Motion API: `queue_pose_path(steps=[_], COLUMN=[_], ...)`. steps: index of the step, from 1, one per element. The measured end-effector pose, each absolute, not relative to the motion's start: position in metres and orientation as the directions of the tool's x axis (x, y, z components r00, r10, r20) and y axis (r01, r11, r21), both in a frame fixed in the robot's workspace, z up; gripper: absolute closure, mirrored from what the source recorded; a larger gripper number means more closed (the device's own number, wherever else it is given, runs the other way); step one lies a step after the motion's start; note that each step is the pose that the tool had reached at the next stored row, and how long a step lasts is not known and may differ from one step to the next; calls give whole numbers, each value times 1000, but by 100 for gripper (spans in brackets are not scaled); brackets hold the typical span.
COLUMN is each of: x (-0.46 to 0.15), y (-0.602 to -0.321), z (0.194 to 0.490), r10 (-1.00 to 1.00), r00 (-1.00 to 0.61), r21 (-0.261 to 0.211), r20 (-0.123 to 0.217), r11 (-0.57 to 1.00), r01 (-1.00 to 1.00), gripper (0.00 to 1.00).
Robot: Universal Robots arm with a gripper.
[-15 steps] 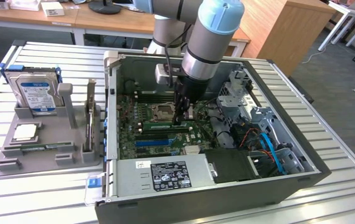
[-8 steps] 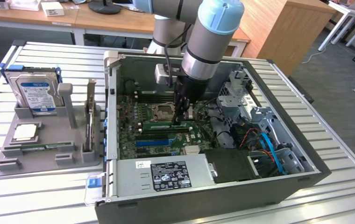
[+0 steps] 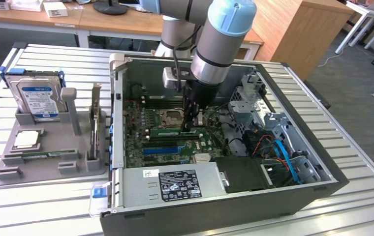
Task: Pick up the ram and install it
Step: 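Insert the ram into the slot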
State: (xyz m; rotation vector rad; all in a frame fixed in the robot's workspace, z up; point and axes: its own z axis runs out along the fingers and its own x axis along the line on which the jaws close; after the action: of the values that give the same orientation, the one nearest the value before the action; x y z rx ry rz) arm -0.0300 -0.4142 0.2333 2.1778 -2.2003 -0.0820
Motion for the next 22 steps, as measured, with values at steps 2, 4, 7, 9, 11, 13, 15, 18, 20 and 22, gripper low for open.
queue_pose_path(steps=[2,4,7,9,11,13,15,18,20,22], x=[-30,-30,-30,-30,-30,-30,-29,-29,-29,-29], y=[-414,-414,-414,-414,-414,-414,-414,-414,-414,-414], z=[233,233,233,233,233,233,233,232,232,232], r10=[-1000,-1000,-1000,-1000,-1000,-1000,-1000,-1000,-1000,-1000], r00=[-10,-10,-10,-10,-11,-10,-11,-10,-10,-10], r21=[69,69,69,69,69,69,69,69,69,69], r20=[-6,-5,-6,-5,-5,-5,-5,-6,-6,-6], r11=[10,10,10,10,10,10,10,10,10,10], r01=[-998,-998,-998,-998,-998,-998,-998,-998,-998,-998], gripper=[88,88,88,88,88,88,88,88,88,88])
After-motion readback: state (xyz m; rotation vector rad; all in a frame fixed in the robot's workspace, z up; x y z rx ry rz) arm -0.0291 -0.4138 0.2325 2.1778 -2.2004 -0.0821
